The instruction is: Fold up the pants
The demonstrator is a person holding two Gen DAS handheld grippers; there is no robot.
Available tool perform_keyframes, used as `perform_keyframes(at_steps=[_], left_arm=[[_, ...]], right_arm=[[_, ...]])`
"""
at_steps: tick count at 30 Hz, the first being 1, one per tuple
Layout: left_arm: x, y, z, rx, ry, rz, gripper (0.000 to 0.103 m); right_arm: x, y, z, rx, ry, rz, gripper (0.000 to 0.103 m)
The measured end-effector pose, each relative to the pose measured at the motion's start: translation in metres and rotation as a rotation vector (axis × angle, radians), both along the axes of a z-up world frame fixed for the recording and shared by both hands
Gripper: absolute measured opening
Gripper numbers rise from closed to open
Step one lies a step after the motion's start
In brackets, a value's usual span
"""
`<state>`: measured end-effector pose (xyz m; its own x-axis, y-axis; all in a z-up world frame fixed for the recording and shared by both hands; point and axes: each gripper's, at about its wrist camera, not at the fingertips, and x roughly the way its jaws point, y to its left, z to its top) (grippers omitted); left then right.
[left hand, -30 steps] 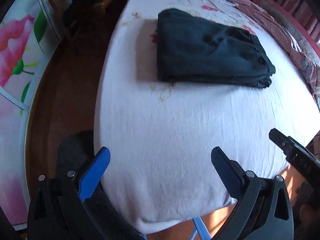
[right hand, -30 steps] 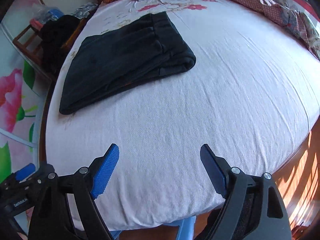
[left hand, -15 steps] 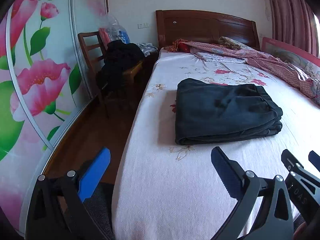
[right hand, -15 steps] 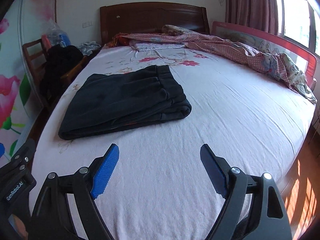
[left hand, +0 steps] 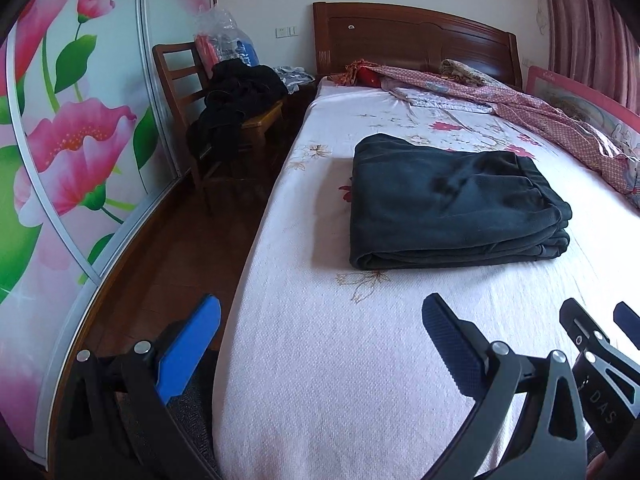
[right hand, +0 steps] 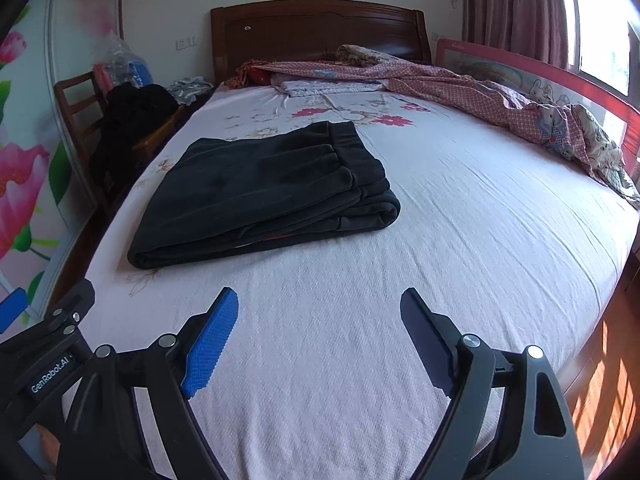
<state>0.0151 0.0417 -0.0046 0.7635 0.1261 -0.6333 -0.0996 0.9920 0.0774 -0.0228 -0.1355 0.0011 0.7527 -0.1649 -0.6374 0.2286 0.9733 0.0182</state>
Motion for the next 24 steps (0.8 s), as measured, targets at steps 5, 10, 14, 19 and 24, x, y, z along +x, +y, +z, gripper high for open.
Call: perform_keyframes(at_steps=[5, 10, 14, 19, 24], left_arm=[[0.002, -0.0015, -0.0033, -0.004, 0.021, -0.006, 0.101], [0.0027, -0.0019, -0.0039, -0.007, 0.027, -0.01, 0.101], [0.0031, -0.0021, -0.0041, -0.011, 0.031, -0.013, 0.101], [0.0038, -0.002, -0.0042, -0.014, 0.035, -0.013, 0.101], [0.0041, -0.0037, -0.0055, -0.013, 0.042, -0.016, 0.101]], right_arm=[[0.0001, -0.0033, -0.0022, 0.016, 0.01, -0.011, 0.082], [-0.0004, -0.0021, -0.003, 0.018, 0.014, -0.006, 0.082], [-0.0004, 0.0, -0.0029, 0.014, 0.016, 0.0, 0.082], [-0.0007, 0.0, -0.0027, 0.014, 0.018, 0.001, 0.082], [-0.0003, -0.0007, -0.0028, 0.017, 0.021, 0.004, 0.082]])
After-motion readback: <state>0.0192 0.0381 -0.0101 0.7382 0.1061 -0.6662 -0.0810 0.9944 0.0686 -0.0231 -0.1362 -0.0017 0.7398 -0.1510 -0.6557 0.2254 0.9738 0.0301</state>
